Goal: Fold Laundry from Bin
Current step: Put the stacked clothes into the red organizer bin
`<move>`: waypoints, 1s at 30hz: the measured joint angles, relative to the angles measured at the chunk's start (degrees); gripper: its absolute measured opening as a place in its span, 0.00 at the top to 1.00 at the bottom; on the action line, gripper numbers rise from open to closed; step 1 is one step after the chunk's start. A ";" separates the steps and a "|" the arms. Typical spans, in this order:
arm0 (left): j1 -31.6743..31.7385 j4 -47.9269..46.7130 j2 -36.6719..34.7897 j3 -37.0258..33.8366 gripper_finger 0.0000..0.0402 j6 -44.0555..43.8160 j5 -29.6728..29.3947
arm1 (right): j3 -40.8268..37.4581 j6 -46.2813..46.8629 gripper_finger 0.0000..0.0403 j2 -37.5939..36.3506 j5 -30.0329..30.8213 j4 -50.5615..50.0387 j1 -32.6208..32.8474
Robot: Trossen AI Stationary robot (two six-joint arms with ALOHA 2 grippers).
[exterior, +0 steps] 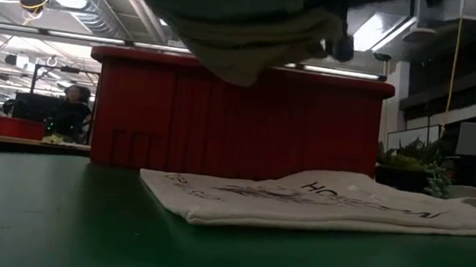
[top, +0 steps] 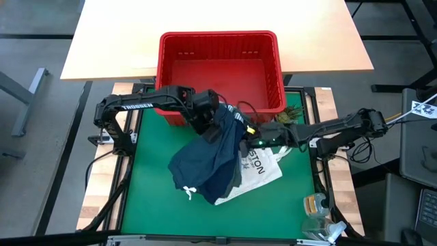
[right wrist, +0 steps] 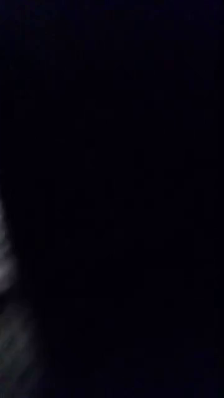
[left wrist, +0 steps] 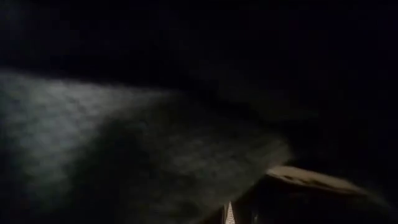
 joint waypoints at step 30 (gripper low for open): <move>13.79 1.77 0.01 6.13 1.00 4.41 -1.23 | 17.33 -5.60 0.95 0.28 -2.93 -24.04 -15.21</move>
